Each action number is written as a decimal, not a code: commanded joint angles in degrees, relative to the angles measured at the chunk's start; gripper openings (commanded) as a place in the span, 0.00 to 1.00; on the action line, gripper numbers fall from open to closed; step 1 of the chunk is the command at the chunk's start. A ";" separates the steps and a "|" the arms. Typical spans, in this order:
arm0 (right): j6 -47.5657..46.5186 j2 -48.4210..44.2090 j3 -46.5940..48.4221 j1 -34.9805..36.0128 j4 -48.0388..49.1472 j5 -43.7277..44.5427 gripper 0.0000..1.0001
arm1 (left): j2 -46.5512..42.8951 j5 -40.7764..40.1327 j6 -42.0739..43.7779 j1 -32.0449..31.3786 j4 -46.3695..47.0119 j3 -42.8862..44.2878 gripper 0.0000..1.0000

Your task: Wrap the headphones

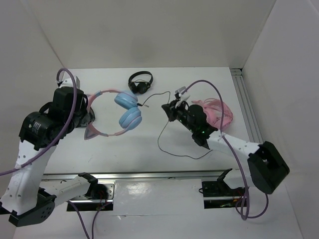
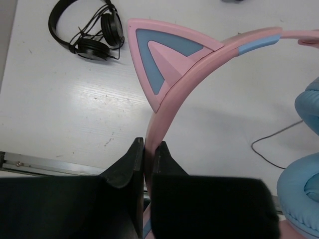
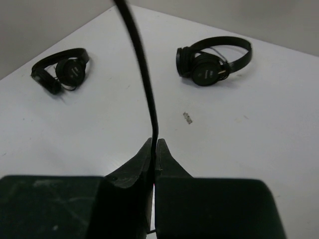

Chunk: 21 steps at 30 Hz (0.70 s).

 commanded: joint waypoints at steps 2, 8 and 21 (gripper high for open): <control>-4.56 -11.61 -0.88 2.89 -3.68 12.50 0.00 | -0.81 1.06 8.64 0.34 12.45 -6.50 0.00; -11.33 -19.28 5.79 6.32 -19.31 12.17 0.00 | 6.38 28.50 19.72 -2.80 17.90 -12.30 0.00; -16.70 -10.05 14.41 6.85 -31.56 6.27 0.00 | 14.92 34.13 29.58 -27.34 20.82 -8.80 0.00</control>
